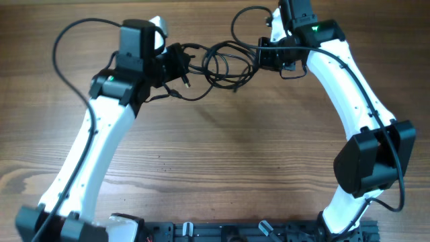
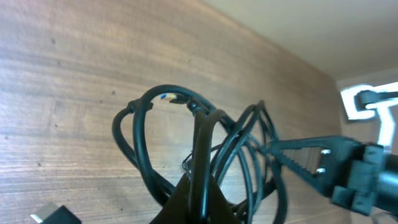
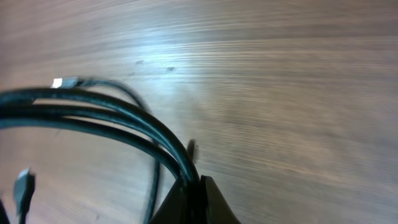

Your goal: Untangle cables

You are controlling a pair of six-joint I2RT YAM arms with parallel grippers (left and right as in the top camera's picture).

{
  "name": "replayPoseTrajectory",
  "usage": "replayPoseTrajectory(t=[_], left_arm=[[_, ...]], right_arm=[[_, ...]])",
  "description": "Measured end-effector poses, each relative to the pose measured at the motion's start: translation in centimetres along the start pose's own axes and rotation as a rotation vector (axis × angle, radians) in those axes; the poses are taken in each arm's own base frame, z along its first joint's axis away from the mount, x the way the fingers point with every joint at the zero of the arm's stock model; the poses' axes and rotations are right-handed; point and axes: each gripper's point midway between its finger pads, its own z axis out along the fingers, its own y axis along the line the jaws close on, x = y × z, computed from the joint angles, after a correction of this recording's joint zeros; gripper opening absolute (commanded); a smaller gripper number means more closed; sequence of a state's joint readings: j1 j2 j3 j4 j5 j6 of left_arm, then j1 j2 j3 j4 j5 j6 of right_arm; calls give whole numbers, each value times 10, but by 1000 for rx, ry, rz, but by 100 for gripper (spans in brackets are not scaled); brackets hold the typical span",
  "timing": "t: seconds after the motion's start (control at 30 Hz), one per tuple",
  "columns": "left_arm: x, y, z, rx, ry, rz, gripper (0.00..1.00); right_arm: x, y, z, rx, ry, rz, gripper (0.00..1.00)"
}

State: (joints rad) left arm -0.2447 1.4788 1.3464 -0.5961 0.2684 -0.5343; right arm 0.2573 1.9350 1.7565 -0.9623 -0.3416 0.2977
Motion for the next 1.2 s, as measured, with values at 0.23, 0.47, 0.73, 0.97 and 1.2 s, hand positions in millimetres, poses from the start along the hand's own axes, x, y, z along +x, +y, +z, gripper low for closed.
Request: replayPoseTrajectory(t=[0.23, 0.47, 0.73, 0.97, 1.2], left_arm=[[-12, 14, -10, -60, -56, 1, 4], [-14, 18, -10, -83, -67, 4, 4], [-14, 18, -10, -83, -67, 4, 4], [-13, 18, -10, -80, -64, -1, 4], [-9, 20, -10, -90, -48, -5, 4]], right_arm=[[-7, 30, -18, -201, -9, -223, 65], [-19, 55, -42, -266, -75, -280, 64], [-8, 113, -29, -320, -71, -234, 63], [-5, 141, -17, -349, -63, -92, 66], [-6, 131, 20, -337, 9, 92, 91]])
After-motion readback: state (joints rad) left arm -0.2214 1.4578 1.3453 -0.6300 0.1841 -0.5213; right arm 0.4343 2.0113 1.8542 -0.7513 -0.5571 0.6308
